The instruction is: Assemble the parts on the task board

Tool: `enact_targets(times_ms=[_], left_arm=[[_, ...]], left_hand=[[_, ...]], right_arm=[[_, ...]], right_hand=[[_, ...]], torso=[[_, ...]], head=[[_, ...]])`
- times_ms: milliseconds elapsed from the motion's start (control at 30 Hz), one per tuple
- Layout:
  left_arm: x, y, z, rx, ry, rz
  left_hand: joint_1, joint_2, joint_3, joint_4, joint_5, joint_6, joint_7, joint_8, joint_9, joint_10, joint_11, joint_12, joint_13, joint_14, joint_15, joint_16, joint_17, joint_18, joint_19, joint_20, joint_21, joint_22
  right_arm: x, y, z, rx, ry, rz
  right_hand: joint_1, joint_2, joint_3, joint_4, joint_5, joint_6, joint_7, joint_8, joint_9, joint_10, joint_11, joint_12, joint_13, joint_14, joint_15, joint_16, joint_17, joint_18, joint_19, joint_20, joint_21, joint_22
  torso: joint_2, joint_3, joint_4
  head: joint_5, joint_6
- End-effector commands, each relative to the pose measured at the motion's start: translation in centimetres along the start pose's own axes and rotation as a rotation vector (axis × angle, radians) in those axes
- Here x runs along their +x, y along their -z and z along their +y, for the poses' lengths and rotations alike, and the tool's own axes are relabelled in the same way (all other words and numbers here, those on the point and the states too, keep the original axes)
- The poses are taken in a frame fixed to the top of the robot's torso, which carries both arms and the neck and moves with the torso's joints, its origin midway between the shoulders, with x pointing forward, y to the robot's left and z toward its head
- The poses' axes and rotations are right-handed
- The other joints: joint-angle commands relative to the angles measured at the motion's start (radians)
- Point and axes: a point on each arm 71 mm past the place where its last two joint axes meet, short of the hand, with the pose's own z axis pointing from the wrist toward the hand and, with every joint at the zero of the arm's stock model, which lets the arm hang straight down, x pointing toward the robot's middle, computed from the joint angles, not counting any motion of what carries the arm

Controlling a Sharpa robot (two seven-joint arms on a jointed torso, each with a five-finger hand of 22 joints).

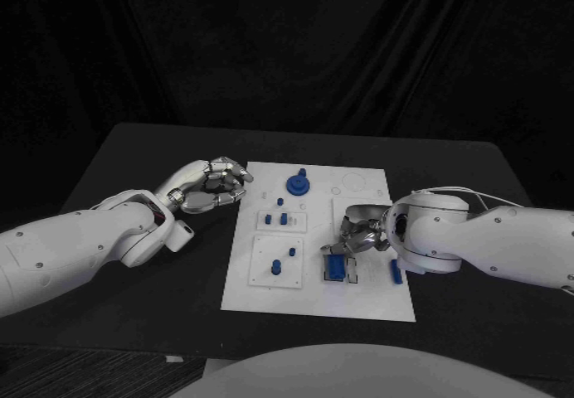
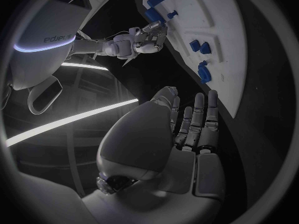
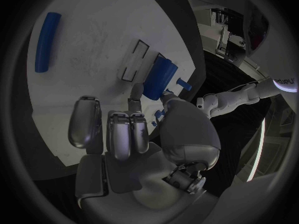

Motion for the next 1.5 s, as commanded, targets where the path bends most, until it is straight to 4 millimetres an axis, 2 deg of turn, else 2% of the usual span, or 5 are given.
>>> enact_targets(times_ms=[33, 200, 500, 1133, 1500], left_arm=[[0.2, -0.1, -0.2, 0.011, 0.015, 0.008], [0.2, -0.1, -0.1, 0.01, 0.015, 0.008], [0.2, 0.0, -0.1, 0.009, 0.016, 0.009], [-0.1, 0.3, 0.1, -0.002, 0.011, 0.001], [-0.1, 0.2, 0.1, -0.001, 0.011, 0.002]], left_hand=[[0.0, 0.01, 0.005, 0.0, 0.005, -0.005, 0.003, -0.006, -0.002, 0.001, 0.006, -0.005, -0.001, 0.005, 0.002, -0.004, -0.001, -0.015, 0.001, -0.004, 0.005, 0.018], [0.0, 0.01, 0.005, 0.0, 0.005, -0.005, 0.003, -0.006, -0.002, 0.001, 0.006, -0.005, -0.001, 0.005, 0.002, -0.004, -0.001, -0.015, 0.001, -0.004, 0.005, 0.018], [0.0, 0.01, 0.005, 0.0, 0.005, -0.005, 0.003, -0.006, -0.002, 0.001, 0.006, -0.005, -0.001, 0.005, 0.002, -0.004, -0.001, -0.015, 0.001, -0.004, 0.005, 0.018], [-0.003, 0.01, 0.006, -0.001, 0.005, -0.005, 0.003, -0.007, -0.003, 0.001, 0.008, -0.006, -0.002, 0.007, 0.002, -0.004, -0.001, -0.016, 0.001, -0.005, 0.007, 0.021], [-0.003, 0.01, 0.005, -0.001, 0.005, -0.005, 0.003, -0.007, -0.003, 0.001, 0.009, -0.006, -0.002, 0.007, 0.002, -0.004, -0.001, -0.016, 0.001, -0.005, 0.007, 0.021]], right_arm=[[0.3, 0.0, -0.1, 0.026, 0.018, 0.028], [0.2, 0.1, -0.2, 0.026, 0.022, 0.012], [0.0, 0.2, -0.3, 0.018, 0.009, -0.018], [-3.6, 3.6, -3.6, 0.061, -0.038, -0.146], [-3.6, 4.4, -6.9, 0.193, 0.004, -0.064]], right_hand=[[-0.025, -0.002, -0.021, -0.001, -0.045, 0.011, 0.001, -0.014, -0.006, 0.104, 0.007, 0.003, 0.263, 0.101, 0.007, -0.001, 0.253, 0.006, 0.003, 0.004, 0.009, 0.172], [-0.086, 0.006, -0.077, 0.003, -0.215, 0.025, 0.003, -0.035, -0.012, 0.104, 0.009, 0.003, 0.263, 0.102, 0.009, 0.0, 0.253, 0.006, 0.005, 0.006, 0.011, 0.173], [-0.14, -0.006, -0.117, 0.007, -0.308, 0.029, 0.006, -0.05, -0.011, 0.104, 0.011, 0.003, 0.263, 0.101, 0.011, -0.001, 0.252, 0.006, 0.006, 0.007, 0.012, 0.173], [-0.158, 0.003, -0.138, 0.006, -0.3, 0.032, 0.006, -0.057, -0.011, 0.104, 0.012, 0.003, 0.263, 0.102, 0.011, 0.001, 0.256, 0.004, 0.009, 0.008, 0.019, 0.176], [-0.132, 0.011, -0.151, 0.005, -0.11, 0.036, 0.02, -0.138, -0.105, 0.104, 0.024, 0.003, 0.263, 0.1, 0.021, -0.005, 0.247, 0.008, 0.0, 0.017, -0.004, 0.17]], torso=[[0.0, -0.0003, -0.001], [-0.001, -0.0005, -0.0016], [-0.001, -0.0003, -0.0018], [-0.003, -0.0002, -0.0024], [-0.004, -0.0013, -0.0012]], head=[[0.003, 0.0], [0.005, 0.0], [0.006, 0.0], [0.006, 0.0], [-0.005, 0.0]])
